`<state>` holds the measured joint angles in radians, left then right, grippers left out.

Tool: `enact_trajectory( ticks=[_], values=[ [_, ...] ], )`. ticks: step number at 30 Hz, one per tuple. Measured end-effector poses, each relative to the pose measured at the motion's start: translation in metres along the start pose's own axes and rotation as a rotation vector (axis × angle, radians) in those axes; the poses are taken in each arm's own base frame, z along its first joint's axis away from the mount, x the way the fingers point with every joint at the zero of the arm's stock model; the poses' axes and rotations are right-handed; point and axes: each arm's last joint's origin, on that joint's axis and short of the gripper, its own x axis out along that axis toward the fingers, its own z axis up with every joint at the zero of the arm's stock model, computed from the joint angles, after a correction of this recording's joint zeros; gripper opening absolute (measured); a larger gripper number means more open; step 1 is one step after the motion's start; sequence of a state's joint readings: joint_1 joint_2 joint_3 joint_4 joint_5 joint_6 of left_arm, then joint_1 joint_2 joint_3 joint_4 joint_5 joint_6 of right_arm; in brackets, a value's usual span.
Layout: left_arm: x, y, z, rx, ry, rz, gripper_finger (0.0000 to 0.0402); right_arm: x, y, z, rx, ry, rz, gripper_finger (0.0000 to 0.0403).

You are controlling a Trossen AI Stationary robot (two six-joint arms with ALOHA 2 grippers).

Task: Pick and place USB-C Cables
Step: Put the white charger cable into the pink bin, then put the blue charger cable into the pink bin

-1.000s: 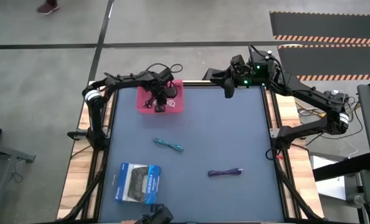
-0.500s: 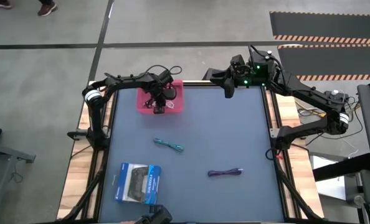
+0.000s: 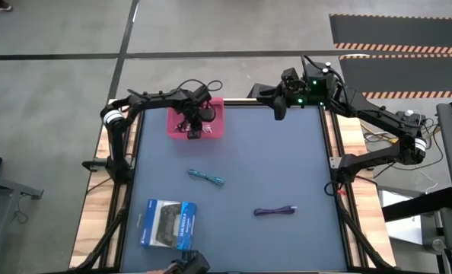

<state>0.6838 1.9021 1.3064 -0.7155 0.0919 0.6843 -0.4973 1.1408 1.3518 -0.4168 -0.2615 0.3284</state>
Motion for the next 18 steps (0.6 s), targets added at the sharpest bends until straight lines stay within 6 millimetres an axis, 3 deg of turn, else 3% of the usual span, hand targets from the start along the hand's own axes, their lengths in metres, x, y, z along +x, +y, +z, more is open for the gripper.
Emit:
enact_trajectory(
  ticks=[8,18],
  values=[
    [-0.027,-0.001,0.002,0.007,-0.056,0.049,0.0153,0.0,0.001,0.0,0.069,0.001,0.003,0.0153],
    [-0.096,-0.013,0.002,-0.129,-0.227,0.149,0.0153,0.0,0.0,-0.012,0.223,0.118,-0.029,0.0153]
  ],
)
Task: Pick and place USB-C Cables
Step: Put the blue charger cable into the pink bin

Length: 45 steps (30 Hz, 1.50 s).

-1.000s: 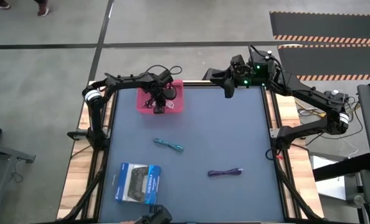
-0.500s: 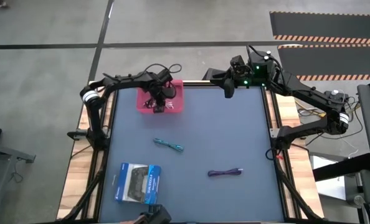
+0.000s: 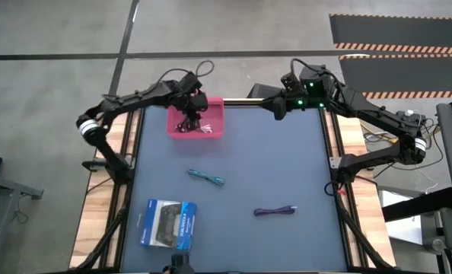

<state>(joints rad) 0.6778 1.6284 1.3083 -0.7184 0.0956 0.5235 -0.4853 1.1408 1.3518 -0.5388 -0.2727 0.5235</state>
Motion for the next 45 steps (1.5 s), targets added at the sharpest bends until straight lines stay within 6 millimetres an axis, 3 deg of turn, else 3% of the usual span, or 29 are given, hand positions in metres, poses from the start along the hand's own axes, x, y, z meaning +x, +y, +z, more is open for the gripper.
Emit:
enact_trajectory(
  ticks=[8,14,22,29,35,45],
  values=[
    [-0.053,-0.026,0.011,-0.102,-0.163,-0.012,0.0153,0.003,0.008,-0.014,0.056,0.103,-0.005,0.0153],
    [-0.068,-0.068,0.022,-0.062,-0.224,-0.161,0.0153,0.004,0.013,-0.019,0.075,0.124,0.007,0.0153],
    [-0.038,-0.131,0.004,0.093,-0.099,-0.31,0.0153,0.004,0.012,-0.018,0.052,0.119,0.002,0.0153],
    [-0.013,-0.169,-0.022,0.181,-0.019,-0.378,0.0153,0.004,0.012,-0.018,0.017,0.108,-0.012,0.0153],
    [0.009,-0.188,-0.034,0.227,-0.106,-0.379,0.0153,0.004,0.011,-0.017,0.009,0.088,-0.046,0.0153],
    [0.048,-0.197,-0.044,0.231,-0.106,-0.362,0.0153,0.004,0.011,-0.017,0.013,0.089,-0.049,0.0153]
  ],
)
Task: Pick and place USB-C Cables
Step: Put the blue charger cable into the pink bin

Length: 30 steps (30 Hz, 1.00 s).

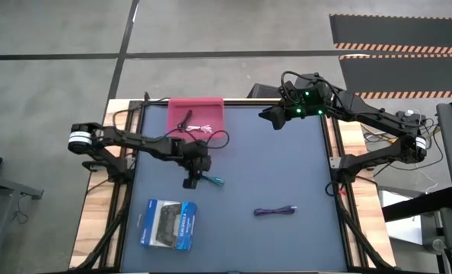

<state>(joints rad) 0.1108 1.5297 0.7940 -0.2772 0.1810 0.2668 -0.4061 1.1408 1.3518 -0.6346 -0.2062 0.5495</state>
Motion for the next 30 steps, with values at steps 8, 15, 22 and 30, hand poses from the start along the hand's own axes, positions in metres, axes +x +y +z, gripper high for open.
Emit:
enact_trajectory(
  ticks=[8,15,22,30],
  values=[
    [0.023,0.002,-0.008,-0.013,0.072,-0.02,0.0152,0.0,-0.001,-0.001,0.003,0.011,-0.007,0.0153],
    [0.028,0.003,-0.009,-0.013,0.075,-0.014,0.0115,0.0,-0.001,-0.002,0.003,0.015,-0.01,0.0153],
    [0.028,0.003,-0.01,-0.015,0.076,-0.014,0.0054,0.0,-0.001,-0.002,0.0,0.013,-0.015,0.0153],
    [0.028,0.003,-0.01,-0.016,0.077,-0.02,0.0011,0.0,-0.001,-0.001,-0.007,0.012,-0.018,0.0153]
  ],
)
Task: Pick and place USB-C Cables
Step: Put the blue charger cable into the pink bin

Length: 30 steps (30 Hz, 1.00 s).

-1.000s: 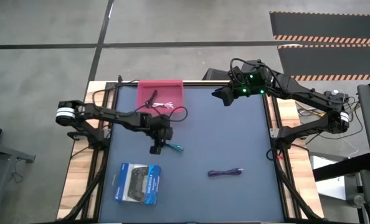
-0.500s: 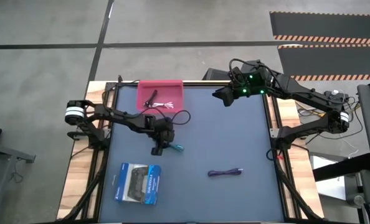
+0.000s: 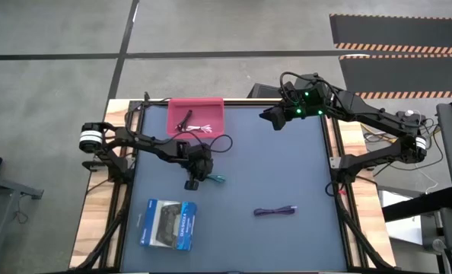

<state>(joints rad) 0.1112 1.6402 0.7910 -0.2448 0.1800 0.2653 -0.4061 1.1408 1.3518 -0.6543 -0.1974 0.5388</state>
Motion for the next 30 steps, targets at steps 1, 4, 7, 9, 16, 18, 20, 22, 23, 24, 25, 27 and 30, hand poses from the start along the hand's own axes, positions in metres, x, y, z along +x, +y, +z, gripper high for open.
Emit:
enact_trajectory(
  ticks=[1,4,7,9,16,18,20,22,23,24,25,27,30],
  values=[
    [0.0,0.0,0.0,0.0,0.0,0.0,0.0011,0.0,0.0,0.0,0.0,0.0,0.0,0.0153],
    [-0.001,0.0,0.0,-0.004,-0.002,0.0,0.0011,0.0,0.0,0.0,0.0,0.0,0.0,0.0153],
    [-0.004,-0.001,0.001,-0.025,0.004,0.0,0.001,0.0,0.0,0.0,0.0,0.0,0.0,0.0153],
    [-0.009,-0.001,0.003,-0.027,0.013,-0.003,0.0009,0.0,0.0,0.0,0.0,0.0,0.0,0.0153],
    [-0.045,-0.003,0.022,-0.032,0.042,-0.01,0.0008,0.0,0.0,0.0,-0.001,-0.009,-0.016,0.0153],
    [-0.058,-0.003,0.03,-0.029,0.027,-0.005,0.0008,0.0,-0.001,0.0,-0.001,-0.01,-0.016,0.0153],
    [-0.068,-0.002,0.035,-0.028,0.02,-0.003,0.0008,0.0,-0.001,0.0,-0.001,-0.009,-0.016,0.0153],
    [-0.078,-0.001,0.04,-0.032,0.021,0.0,0.0008,0.0,-0.001,0.0,-0.001,-0.009,-0.016,0.0153],
    [-0.082,0.0,0.042,-0.034,0.026,0.0,0.0008,0.0,-0.001,0.0,-0.001,-0.009,-0.016,0.0153],
    [-0.087,0.0,0.045,-0.036,0.031,0.001,0.0008,0.0,-0.001,0.0,-0.001,-0.009,-0.016,0.0153],
    [-0.092,0.002,0.047,-0.039,0.033,0.002,0.0008,0.0,-0.001,0.0,-0.001,-0.009,-0.016,0.0153],
    [-0.101,0.005,0.051,-0.036,0.05,0.003,0.0008,0.0,-0.001,0.0,-0.001,-0.009,-0.016,0.0153],
    [-0.115,0.011,0.056,-0.019,0.056,0.011,0.0008,0.0,-0.001,0.0,0.0,-0.009,-0.016,0.0153]
  ],
)
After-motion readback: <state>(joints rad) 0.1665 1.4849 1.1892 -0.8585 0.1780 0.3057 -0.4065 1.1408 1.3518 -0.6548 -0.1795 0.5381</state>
